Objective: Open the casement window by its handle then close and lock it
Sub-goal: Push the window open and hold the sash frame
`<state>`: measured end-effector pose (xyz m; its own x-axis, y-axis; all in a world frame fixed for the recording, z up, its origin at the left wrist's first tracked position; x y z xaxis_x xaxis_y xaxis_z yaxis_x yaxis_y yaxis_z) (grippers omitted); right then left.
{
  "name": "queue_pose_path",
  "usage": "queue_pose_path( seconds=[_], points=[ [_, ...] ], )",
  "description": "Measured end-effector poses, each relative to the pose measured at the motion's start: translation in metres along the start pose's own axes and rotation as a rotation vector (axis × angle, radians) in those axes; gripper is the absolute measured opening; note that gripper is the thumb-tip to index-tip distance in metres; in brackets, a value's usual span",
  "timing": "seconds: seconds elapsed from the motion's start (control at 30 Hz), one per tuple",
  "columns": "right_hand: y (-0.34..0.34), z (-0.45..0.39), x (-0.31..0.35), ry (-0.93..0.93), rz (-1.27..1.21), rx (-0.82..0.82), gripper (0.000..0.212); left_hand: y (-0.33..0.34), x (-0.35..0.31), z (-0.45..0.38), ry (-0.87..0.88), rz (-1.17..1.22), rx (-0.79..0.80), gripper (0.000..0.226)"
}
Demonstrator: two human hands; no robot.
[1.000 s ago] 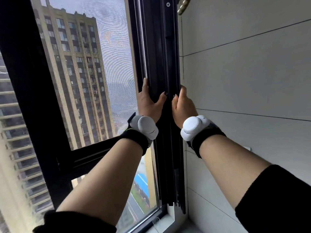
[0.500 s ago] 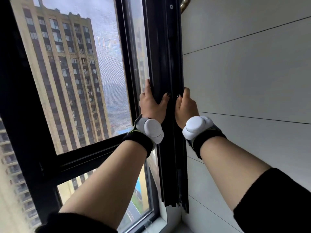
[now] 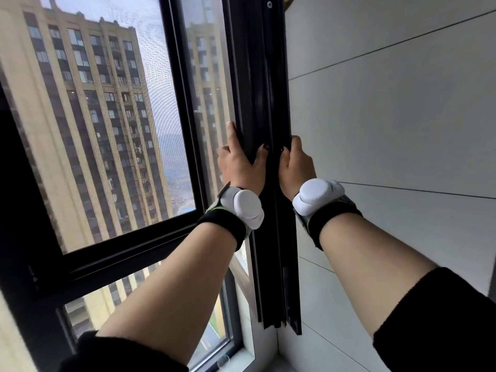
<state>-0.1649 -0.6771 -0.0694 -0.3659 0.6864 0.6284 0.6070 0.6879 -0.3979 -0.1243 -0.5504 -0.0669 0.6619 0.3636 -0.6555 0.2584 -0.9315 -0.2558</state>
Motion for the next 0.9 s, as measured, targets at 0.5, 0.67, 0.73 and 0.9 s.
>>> queue_pose_path(
  seconds=[0.5,0.67,0.73,0.9],
  points=[
    [-0.035,-0.028,-0.053,0.013,0.011,0.011,0.03,0.061,-0.01,-0.009,0.002,-0.05,-0.043,0.076],
    [-0.042,-0.034,-0.064,0.006,0.011,-0.007,0.03,0.074,-0.014,-0.01,0.006,-0.079,-0.063,0.077],
    [-0.043,-0.037,-0.068,0.009,0.01,-0.012,0.03,0.078,-0.015,-0.011,0.01,-0.08,-0.064,0.077],
    [-0.046,-0.042,-0.078,0.028,-0.006,-0.02,0.029,0.087,-0.016,-0.012,0.015,-0.093,-0.084,0.078]
  ],
)
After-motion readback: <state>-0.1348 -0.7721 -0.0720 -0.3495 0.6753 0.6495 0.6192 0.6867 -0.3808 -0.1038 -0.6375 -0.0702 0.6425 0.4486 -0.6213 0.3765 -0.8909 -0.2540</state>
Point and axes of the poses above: each hand's wrist, its own z-axis away from the middle knuckle, its own y-axis out of the palm, x = y × z, the point moved 9 cm from there along -z, towards the middle knuckle, and after that the axes turned 8 degrees about x, right-handed, at the moved point
